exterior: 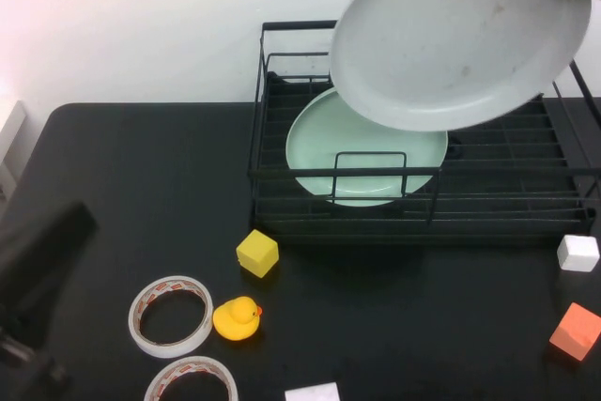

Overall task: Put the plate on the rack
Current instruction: Place the plate on the rack

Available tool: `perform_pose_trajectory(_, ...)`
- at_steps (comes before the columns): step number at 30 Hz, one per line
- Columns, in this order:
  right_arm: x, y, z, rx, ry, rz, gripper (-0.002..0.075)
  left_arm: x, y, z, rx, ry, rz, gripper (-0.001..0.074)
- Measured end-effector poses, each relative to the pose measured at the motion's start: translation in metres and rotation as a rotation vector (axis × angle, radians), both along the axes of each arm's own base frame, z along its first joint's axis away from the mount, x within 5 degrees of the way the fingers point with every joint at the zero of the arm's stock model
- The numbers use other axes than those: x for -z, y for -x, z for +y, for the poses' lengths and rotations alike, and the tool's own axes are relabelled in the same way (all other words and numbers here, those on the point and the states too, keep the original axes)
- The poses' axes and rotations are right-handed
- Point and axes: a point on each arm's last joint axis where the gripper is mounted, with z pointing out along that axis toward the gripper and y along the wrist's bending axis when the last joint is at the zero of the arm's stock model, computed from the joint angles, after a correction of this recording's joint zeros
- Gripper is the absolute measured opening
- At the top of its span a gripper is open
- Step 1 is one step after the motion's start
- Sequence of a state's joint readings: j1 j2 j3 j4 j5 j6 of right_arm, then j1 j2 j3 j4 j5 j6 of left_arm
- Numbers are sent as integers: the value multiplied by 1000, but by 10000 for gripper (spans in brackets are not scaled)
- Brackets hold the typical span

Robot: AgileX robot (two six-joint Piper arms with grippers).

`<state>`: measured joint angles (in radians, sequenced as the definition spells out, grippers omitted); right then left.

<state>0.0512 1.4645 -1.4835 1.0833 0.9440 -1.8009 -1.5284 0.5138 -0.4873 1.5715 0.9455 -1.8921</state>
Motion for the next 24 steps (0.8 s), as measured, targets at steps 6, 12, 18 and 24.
perform_pose_trajectory(6, -9, -13, 7, -50, 6, -21, 93, -6, -2, 5, -64, -53, -111, 0)
perform_pose_trajectory(12, 1, -30, 24, -116, 137, -25, 93, -6, 2, -2, 14, -73, -130, -1)
perform_pose_trajectory(18, 24, -54, 38, -141, 233, -3, 93, -4, 2, -2, 22, -79, -122, -1)
perform_pose_trajectory(24, 45, -75, 55, -112, 253, -30, 93, -2, 2, -2, 24, -78, -94, -1)
